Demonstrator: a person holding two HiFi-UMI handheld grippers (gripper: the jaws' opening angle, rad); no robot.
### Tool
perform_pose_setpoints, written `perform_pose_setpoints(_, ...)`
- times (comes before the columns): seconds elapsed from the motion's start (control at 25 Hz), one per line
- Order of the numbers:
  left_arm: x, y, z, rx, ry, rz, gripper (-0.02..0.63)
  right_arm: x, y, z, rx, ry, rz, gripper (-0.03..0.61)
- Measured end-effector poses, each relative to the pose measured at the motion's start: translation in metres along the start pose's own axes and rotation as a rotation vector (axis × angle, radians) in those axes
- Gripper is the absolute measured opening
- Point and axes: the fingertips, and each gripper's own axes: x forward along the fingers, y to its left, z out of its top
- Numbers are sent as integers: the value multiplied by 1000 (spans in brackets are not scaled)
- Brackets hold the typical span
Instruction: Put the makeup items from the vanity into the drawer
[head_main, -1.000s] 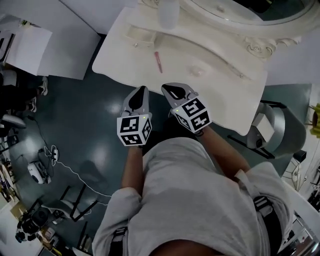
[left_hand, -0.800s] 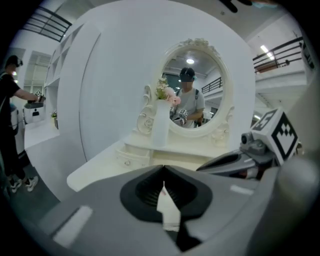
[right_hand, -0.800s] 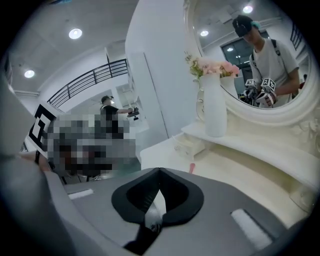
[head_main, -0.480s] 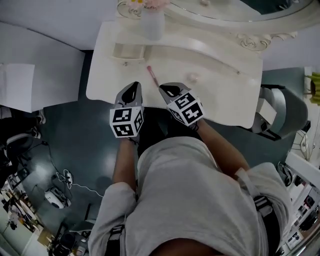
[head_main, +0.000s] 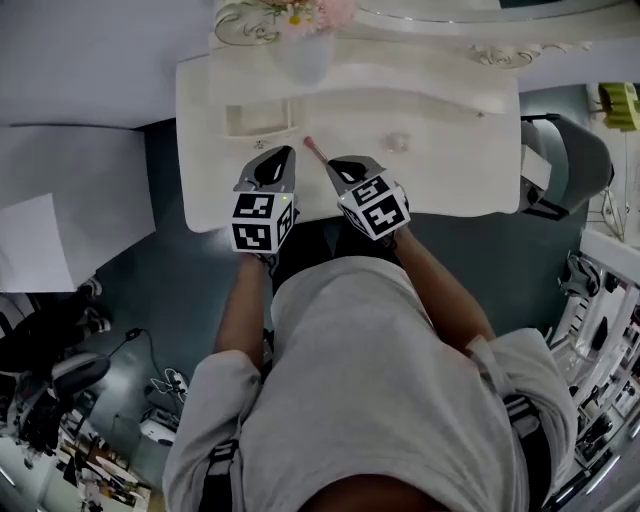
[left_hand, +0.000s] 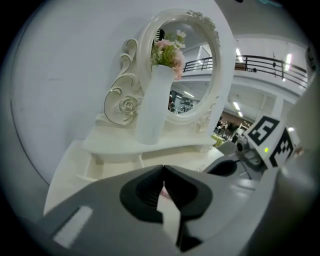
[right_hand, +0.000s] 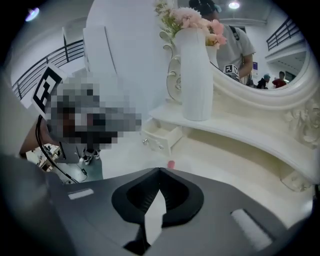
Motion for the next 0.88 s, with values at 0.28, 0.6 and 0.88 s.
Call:
perform_pose_setpoints(0.28, 6, 19, -4, 37, 46, -61, 3, 21, -8, -20, 26, 95, -122, 2)
perform_pose_setpoints(0.6, 7, 15, -24, 29, 114, -123, 3, 40, -11, -36, -8, 200, -135, 38)
perform_pose_setpoints(0.88, 7, 24, -31, 32, 129, -133, 3, 63, -12, -49, -36, 280, -140, 54)
